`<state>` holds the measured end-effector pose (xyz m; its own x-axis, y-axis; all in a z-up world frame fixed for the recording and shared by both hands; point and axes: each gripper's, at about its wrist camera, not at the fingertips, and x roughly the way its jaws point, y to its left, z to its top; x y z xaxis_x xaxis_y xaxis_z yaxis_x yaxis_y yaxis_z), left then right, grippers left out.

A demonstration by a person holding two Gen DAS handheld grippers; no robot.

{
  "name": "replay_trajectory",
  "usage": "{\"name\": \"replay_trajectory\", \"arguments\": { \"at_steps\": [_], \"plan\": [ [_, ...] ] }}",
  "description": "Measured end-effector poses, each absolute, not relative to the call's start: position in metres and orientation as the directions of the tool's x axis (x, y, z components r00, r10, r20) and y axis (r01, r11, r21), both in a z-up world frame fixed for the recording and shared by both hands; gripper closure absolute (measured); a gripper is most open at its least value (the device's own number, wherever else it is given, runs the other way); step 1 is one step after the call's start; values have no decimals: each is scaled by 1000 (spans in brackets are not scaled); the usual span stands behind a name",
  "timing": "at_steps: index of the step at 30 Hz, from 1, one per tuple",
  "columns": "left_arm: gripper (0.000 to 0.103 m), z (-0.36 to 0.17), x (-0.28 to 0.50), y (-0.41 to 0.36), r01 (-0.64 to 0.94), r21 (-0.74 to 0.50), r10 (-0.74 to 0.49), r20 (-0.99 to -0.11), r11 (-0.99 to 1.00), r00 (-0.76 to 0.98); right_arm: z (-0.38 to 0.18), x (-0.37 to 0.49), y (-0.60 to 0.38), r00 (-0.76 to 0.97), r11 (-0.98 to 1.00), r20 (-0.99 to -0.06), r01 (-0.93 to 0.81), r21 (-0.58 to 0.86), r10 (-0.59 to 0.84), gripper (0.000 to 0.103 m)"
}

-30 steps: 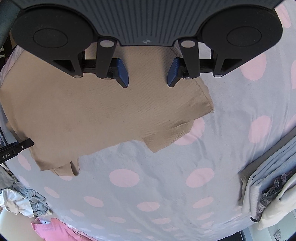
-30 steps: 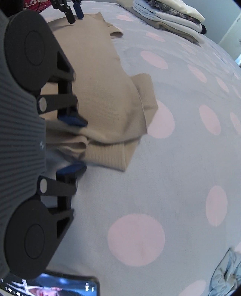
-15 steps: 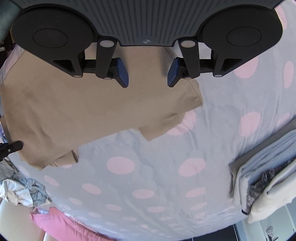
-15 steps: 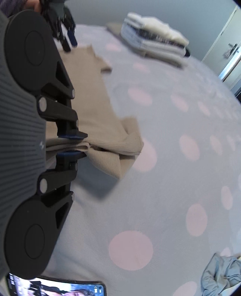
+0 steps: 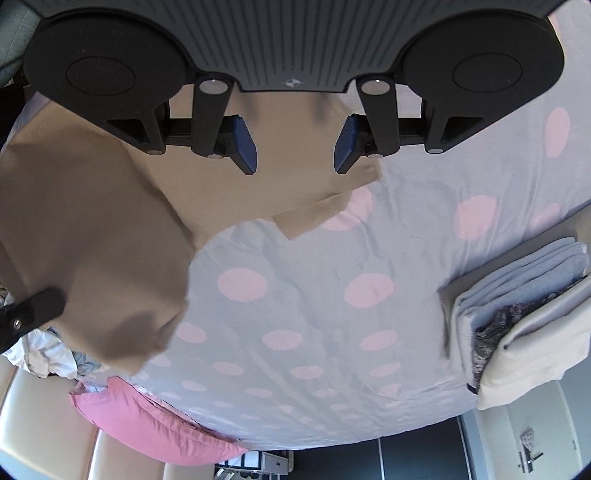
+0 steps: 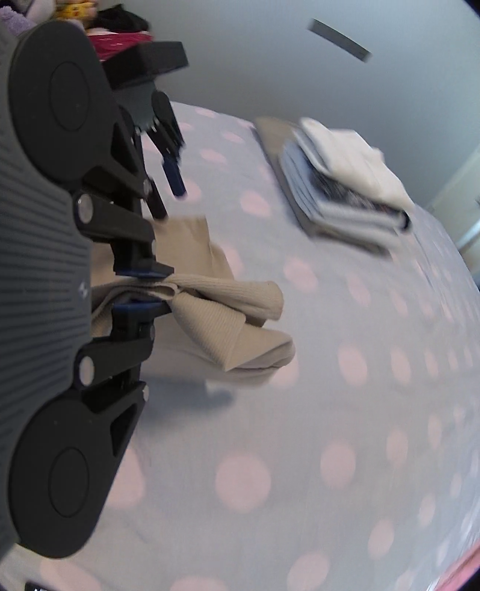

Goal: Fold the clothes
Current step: 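Grasp the sweater edge with the right gripper and fold it over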

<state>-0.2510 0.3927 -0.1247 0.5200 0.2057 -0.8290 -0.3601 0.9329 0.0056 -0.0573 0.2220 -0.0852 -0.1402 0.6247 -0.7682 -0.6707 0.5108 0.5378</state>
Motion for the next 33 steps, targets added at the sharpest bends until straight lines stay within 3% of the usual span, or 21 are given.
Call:
{"name": "replay_trajectory", "arguments": {
  "at_steps": [13, 25, 31, 33],
  "plan": [
    [59, -134, -275, 426, -440, -1, 209, -879, 898, 429, -147, -136, 341, -223, 528, -817, -668, 525, 531, 89],
    [59, -154, -283, 443, -474, 32, 215, -916, 880, 338, -219, -156, 389, -232, 607, -873, -641, 470, 430, 88],
    [59, -145, -286, 441, -475, 24, 215, -912, 879, 350, -201, -160, 385, -226, 546, -858, -689, 476, 462, 65],
    [59, -141, -287, 438, -472, 15, 213, -905, 881, 368, -181, -159, 378, -200, 512, -849, -722, 465, 488, 65]
  ]
}}
